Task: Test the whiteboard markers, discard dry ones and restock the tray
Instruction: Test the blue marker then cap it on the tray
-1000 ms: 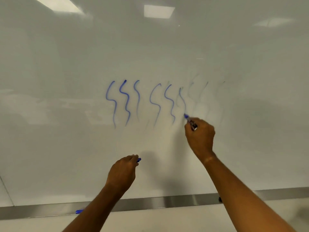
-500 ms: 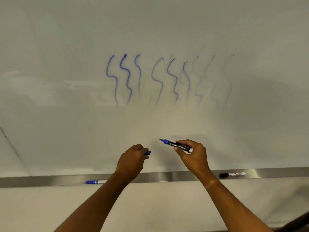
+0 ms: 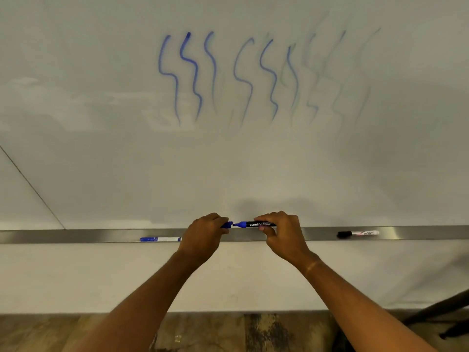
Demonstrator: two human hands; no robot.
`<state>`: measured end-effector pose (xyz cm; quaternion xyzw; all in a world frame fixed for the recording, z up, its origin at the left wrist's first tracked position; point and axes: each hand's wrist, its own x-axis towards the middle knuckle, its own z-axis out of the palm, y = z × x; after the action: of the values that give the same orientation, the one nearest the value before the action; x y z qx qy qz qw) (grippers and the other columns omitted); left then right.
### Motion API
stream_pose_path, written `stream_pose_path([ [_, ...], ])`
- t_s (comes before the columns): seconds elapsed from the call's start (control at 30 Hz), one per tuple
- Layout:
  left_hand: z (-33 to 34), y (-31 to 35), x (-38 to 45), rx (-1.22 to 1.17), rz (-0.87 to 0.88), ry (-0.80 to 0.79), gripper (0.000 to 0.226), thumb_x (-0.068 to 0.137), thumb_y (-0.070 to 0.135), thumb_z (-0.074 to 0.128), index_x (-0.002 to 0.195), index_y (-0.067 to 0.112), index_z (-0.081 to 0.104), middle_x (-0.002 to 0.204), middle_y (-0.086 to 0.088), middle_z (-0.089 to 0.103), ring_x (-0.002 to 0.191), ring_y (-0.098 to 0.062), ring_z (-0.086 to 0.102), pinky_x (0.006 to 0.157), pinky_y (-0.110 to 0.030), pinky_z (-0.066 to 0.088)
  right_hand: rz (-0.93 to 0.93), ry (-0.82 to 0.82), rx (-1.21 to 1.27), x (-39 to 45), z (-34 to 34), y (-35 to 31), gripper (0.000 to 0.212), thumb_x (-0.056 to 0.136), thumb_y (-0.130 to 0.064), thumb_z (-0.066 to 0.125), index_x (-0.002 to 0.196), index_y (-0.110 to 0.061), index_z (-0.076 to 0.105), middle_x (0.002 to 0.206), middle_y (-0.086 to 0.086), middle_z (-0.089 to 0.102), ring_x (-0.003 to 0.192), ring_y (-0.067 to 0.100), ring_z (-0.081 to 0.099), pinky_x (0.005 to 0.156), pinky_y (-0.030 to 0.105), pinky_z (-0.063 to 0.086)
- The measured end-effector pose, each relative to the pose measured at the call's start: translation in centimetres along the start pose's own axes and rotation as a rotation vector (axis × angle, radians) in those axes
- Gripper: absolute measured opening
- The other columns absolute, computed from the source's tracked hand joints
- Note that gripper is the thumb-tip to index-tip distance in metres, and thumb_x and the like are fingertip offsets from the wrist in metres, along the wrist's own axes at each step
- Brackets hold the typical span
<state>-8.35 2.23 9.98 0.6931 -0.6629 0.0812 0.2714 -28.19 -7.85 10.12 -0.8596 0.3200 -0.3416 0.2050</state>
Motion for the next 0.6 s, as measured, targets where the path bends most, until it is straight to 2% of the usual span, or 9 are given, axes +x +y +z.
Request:
stream_pose_path([
  [0.23, 0.7, 1.2, -1.0, -0.027, -0.028, -0.08, 0.019, 0.088, 0.016, 0.064, 0.105, 0.008, 0.069, 0.09, -0.009, 0.066, 0.074, -0.026, 0.062, 0.063, -0.032, 0.046, 0.029, -0.049, 0.021, -1.2, 1.1, 0.4, 0.026, 0.082, -0.009, 0.07, 0.105, -0.021, 0.073, 0.094, -0.003, 0.073, 0.085, 0.015, 0.062, 0.086, 0.039, 0.047],
  [0.37, 1.1, 1.9, -1.6, -0.012, -0.051, -0.112, 0.017, 0.09, 0.018, 0.062, 0.103, 0.01, 0.068, 0.09, -0.007, 0.065, 0.074, -0.024, 0.06, 0.064, -0.028, 0.041, 0.026, -0.075, 0.036, -1.8, 1.5, 0.4, 0.024, 0.084, -0.011, 0.07, 0.105, -0.021, 0.073, 0.093, -0.003, 0.072, 0.086, 0.015, 0.061, 0.087, 0.033, 0.043],
  [0.5, 1.6, 2.4, -1.9, -0.028, -0.077, -0.126, 0.015, 0.09, 0.015, 0.062, 0.103, 0.008, 0.068, 0.092, -0.008, 0.065, 0.077, -0.024, 0.059, 0.068, -0.028, 0.042, 0.049, -0.105, 0.066, -2.3, 1.7, 0.8, 0.023, 0.085, -0.01, 0.069, 0.106, -0.018, 0.073, 0.094, 0.0, 0.072, 0.085, 0.013, 0.059, 0.083, 0.03, 0.048],
  [0.6, 2.1, 2.6, -2.2, -0.048, -0.083, -0.126, 0.014, 0.088, 0.009, 0.063, 0.1, 0.007, 0.069, 0.091, -0.009, 0.065, 0.078, -0.026, 0.059, 0.07, -0.03, 0.044, 0.073, -0.098, 0.094, -2.8, 1.9, 1.1, 0.023, 0.085, -0.008, 0.069, 0.106, -0.017, 0.074, 0.096, 0.001, 0.073, 0.086, 0.013, 0.06, 0.079, 0.018, 0.045],
])
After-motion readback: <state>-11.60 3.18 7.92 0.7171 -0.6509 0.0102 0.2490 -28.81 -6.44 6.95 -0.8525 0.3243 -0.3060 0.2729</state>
